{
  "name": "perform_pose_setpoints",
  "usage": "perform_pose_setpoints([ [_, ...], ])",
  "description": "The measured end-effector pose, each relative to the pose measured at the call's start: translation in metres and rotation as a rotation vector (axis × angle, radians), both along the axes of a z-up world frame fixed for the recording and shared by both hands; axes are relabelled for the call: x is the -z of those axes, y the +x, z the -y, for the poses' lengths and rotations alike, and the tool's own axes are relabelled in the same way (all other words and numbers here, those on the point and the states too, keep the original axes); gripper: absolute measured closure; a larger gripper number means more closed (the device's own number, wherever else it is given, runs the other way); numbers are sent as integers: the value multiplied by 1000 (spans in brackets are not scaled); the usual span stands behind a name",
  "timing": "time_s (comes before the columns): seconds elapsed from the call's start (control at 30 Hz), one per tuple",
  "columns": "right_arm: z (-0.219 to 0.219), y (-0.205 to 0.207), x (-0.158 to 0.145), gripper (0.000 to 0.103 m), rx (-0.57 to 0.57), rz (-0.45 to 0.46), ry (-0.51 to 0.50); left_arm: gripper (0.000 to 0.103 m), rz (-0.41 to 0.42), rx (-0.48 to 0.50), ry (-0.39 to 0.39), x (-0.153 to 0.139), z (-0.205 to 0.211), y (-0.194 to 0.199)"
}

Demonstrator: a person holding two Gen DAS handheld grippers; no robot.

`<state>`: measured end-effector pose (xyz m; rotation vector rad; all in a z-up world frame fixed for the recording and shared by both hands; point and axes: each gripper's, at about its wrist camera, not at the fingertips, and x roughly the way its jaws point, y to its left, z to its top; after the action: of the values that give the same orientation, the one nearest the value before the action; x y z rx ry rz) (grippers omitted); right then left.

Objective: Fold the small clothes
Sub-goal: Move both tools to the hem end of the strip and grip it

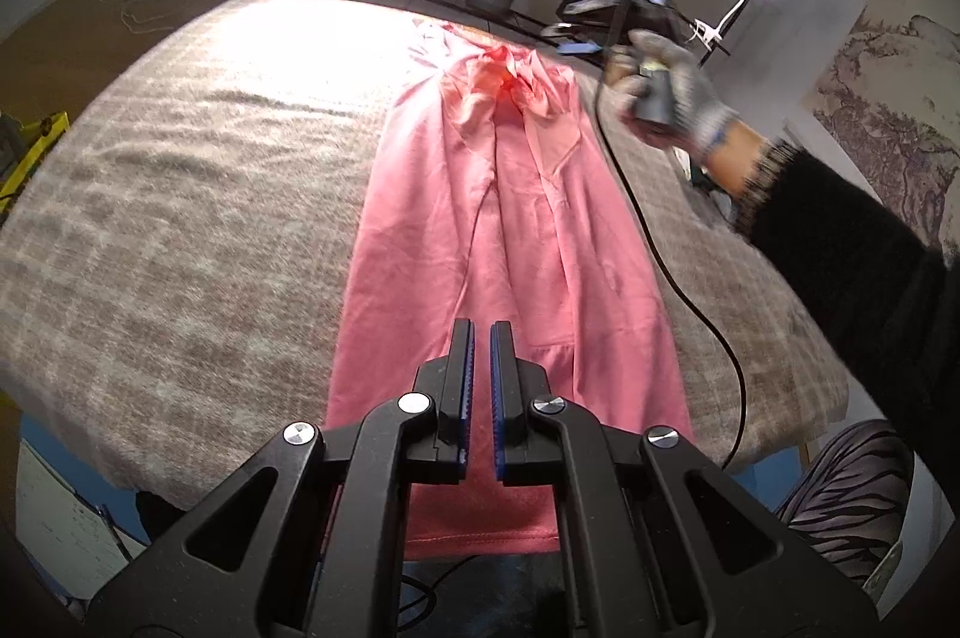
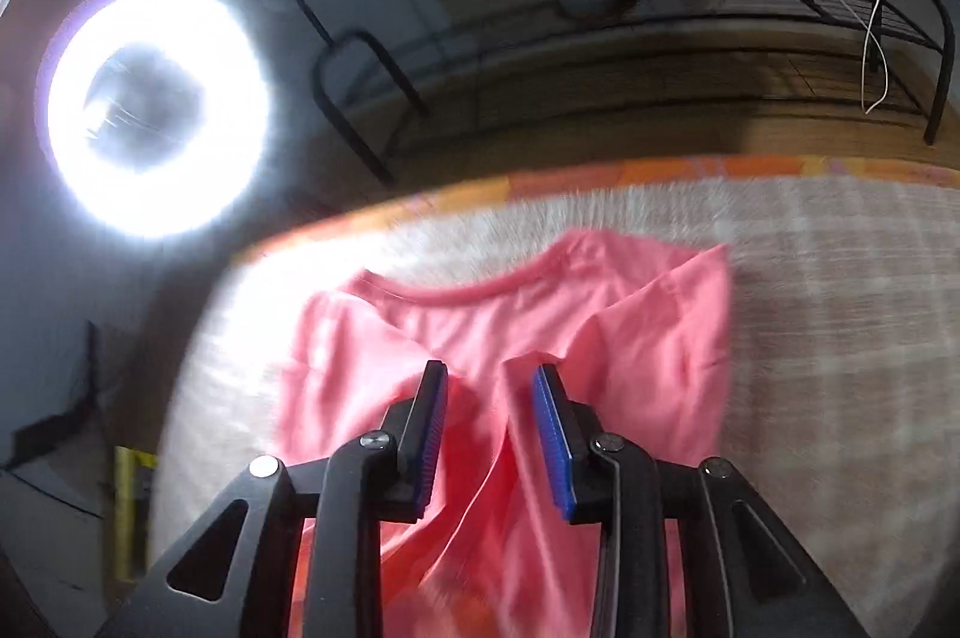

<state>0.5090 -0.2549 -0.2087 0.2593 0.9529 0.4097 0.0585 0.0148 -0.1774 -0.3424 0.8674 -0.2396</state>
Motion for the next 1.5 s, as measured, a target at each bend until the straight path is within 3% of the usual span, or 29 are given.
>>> perform_pose_setpoints([
  [0.1, 30, -37, -32, 71, 10, 38, 41, 102, 14, -1, 2, -5, -4, -4],
  [0.17, 50, -70, -50, 71, 7, 56, 55, 99, -3, -2, -36, -4, -12, -6],
  [0.27, 71, -123, -71, 71, 0, 77, 22, 75, -42, -16, -101, 0, -27, -10],
  [0.3, 76, -141, -75, 71, -3, 78, 19, 72, -48, -20, -112, 0, -30, -12],
  [0.47, 103, -244, -87, 71, -39, 53, 26, 72, -75, 16, -107, -5, -45, -22],
  [0.53, 107, -279, -86, 65, -53, 49, 20, 72, -98, 42, -96, -3, -49, -25],
  [0.7, 113, -373, -61, 64, -92, -14, 31, 72, -213, 94, -108, 18, -59, -26],
  [0.83, 110, -425, -27, 60, -130, -93, 18, 72, -321, 89, -204, 43, -68, -25],
  [0.93, 106, -449, 2, 56, -155, -166, 21, 69, -369, 72, -234, 54, -71, -25],
  [1.07, 102, -464, 30, 55, -181, -244, 52, 63, -386, 77, -206, 62, -71, -24],
  [1.3, 98, -451, 61, 48, -197, -339, 138, 63, -458, 50, -264, 86, -75, -15],
  [1.5, 96, -442, 79, 47, -201, -383, 152, 58, -492, 53, -325, 95, -74, -12],
])
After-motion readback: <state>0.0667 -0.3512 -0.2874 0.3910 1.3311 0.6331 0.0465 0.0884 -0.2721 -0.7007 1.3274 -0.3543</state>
